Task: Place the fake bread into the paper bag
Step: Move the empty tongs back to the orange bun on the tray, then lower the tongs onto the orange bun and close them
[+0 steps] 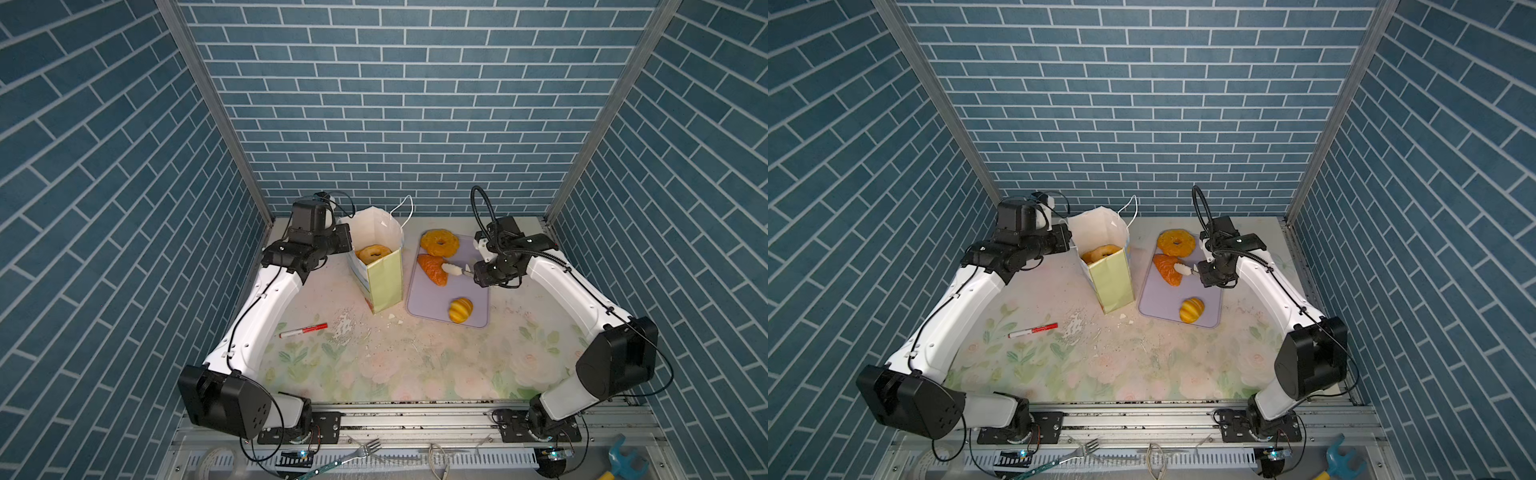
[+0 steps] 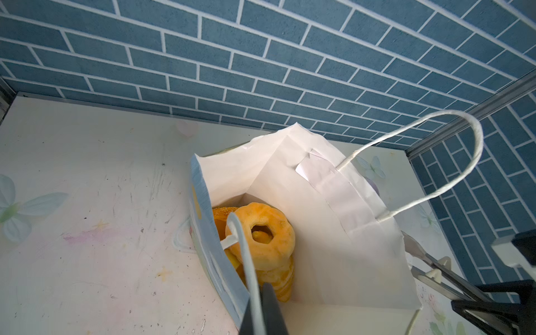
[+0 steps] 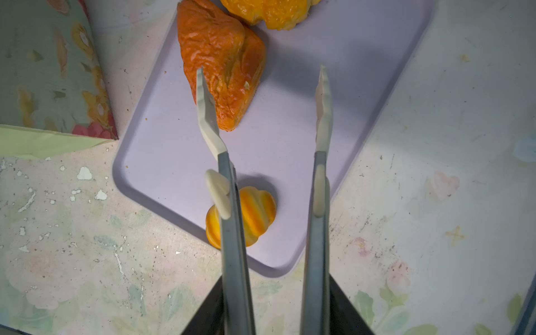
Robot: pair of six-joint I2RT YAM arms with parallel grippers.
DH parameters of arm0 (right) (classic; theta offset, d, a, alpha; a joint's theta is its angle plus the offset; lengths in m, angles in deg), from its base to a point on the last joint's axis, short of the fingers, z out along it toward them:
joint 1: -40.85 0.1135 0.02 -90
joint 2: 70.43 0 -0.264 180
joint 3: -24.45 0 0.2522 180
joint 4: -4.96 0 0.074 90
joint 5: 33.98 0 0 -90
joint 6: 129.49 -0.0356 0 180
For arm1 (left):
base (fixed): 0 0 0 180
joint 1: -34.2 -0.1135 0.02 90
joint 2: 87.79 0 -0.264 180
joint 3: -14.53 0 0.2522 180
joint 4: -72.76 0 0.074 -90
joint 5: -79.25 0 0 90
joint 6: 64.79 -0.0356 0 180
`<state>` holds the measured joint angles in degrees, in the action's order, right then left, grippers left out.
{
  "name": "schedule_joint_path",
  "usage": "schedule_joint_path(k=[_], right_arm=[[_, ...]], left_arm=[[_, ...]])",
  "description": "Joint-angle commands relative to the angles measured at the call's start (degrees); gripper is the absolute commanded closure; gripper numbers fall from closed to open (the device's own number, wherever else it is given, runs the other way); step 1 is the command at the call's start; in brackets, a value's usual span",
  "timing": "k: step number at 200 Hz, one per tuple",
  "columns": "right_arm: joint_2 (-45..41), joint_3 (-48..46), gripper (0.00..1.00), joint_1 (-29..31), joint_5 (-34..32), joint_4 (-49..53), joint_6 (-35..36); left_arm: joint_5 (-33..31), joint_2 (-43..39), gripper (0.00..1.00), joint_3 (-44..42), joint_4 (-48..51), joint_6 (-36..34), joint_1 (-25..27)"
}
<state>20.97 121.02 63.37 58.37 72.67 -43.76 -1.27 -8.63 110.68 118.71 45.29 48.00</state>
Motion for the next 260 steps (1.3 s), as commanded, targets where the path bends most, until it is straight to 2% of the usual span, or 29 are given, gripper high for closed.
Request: schedule_joint_path(k=[1, 123, 196, 231, 260], right_arm=[[1.72, 1.28, 0.51, 0.84, 1.90, -1.48, -0.83], [9.37, 5.61, 0.48, 3.91, 2.31, -2.32, -0.47], [4.72, 4.95, 0.49, 3.81, -5.01, 0.82, -0.54], [1.93, 5.85, 0.49, 4.31, -2.80, 0.07, -2.74], [3.57, 7.64, 0.49, 6.46, -2.87, 0.10, -3.34]], left_arm=[[-0.09, 1.08, 1.00, 1.94, 1.03, -1.08, 0.35], [-0.42, 1.35, 1.00, 3.05, 1.87, -1.09, 0.35], [-0.42, 1.31, 1.00, 2.69, 1.53, -1.00, 0.34], [-0.18, 1.43, 1.00, 2.37, 1.25, -0.84, 0.35], [0.05, 1.74, 1.00, 2.59, 1.13, -0.80, 0.35]])
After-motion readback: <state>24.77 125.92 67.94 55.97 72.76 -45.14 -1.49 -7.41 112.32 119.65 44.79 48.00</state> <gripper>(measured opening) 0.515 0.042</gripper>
